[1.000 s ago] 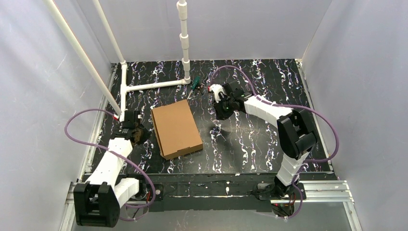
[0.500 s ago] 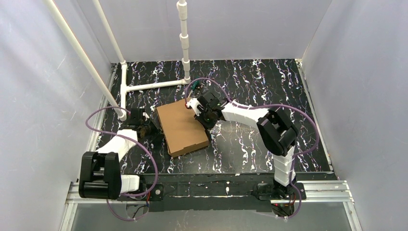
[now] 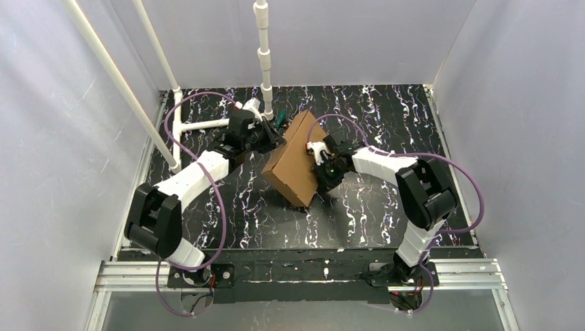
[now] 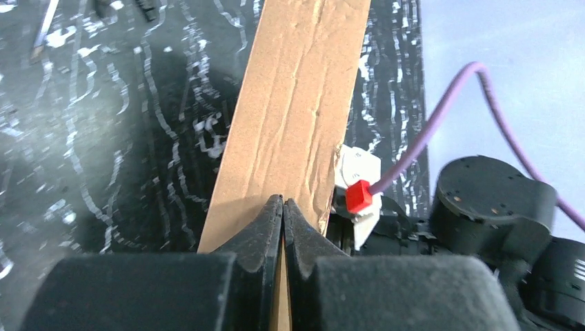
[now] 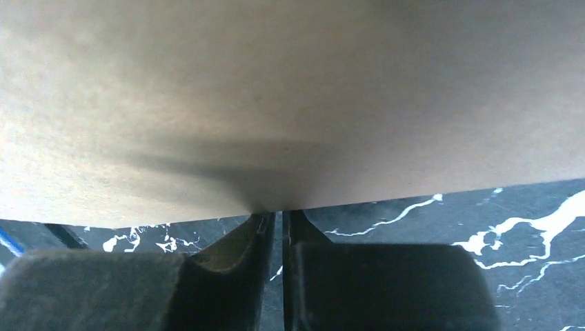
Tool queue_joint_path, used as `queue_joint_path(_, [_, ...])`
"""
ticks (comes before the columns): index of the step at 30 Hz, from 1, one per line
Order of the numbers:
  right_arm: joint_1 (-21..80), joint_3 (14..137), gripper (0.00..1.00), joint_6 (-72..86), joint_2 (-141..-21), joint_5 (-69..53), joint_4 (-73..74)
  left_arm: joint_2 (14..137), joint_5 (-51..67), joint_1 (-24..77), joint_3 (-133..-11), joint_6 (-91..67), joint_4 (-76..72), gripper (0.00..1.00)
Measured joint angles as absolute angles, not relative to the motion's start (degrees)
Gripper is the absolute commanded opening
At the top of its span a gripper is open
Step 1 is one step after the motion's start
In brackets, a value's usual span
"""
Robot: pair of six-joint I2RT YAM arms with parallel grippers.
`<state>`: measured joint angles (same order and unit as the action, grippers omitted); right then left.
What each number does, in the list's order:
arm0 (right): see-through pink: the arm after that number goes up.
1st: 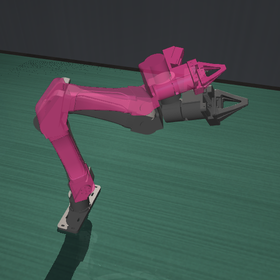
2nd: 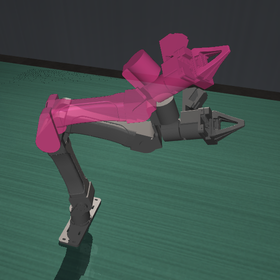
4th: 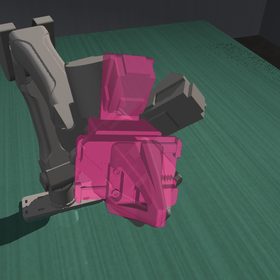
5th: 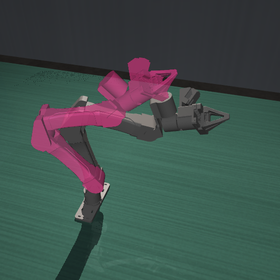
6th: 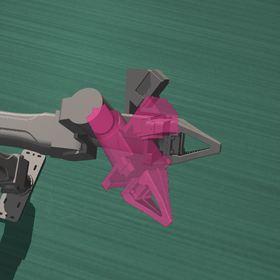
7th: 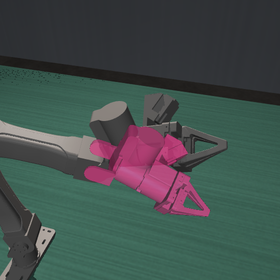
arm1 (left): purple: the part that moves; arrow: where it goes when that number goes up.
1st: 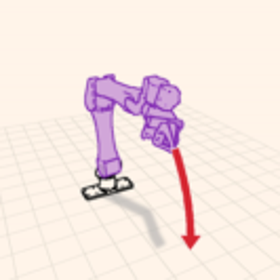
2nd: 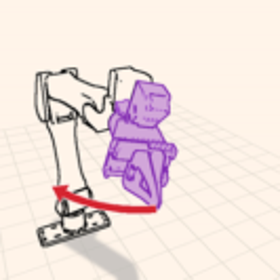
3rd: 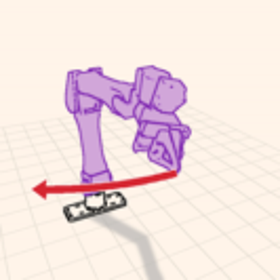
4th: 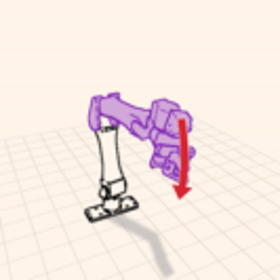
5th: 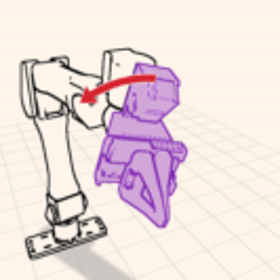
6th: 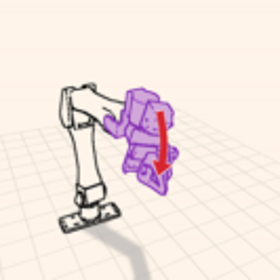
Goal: Fold the paper box
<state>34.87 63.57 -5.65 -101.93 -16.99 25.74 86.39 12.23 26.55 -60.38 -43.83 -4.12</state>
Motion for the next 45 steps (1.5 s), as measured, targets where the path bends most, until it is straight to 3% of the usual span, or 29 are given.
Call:
queue_joint_path(7, [24.88, 59.40, 0.20, 0.21, -101.82, -23.90, 18.11, 92.51, 16.99, 30.35, -65.60, -46.24, -9.34, 0.00])
queue_joint_path(24, [12.73, 45.08, 0.25, 12.62, -96.16, -33.45, -3.55, 100.71, 27.33, 38.41, -72.95, -50.22, -12.05, 0.00])
queue_joint_path(32, [5.28, 45.01, 0.25, 12.75, -95.50, -33.74, -3.44, 105.82, 30.41, 41.50, -78.65, -52.25, -12.12, 0.00])
queue_joint_path(45, [-4.47, 47.33, 0.26, 3.16, -90.59, -30.06, 8.38, 117.36, 34.30, 47.31, -88.92, -54.59, -11.31, 0.00])
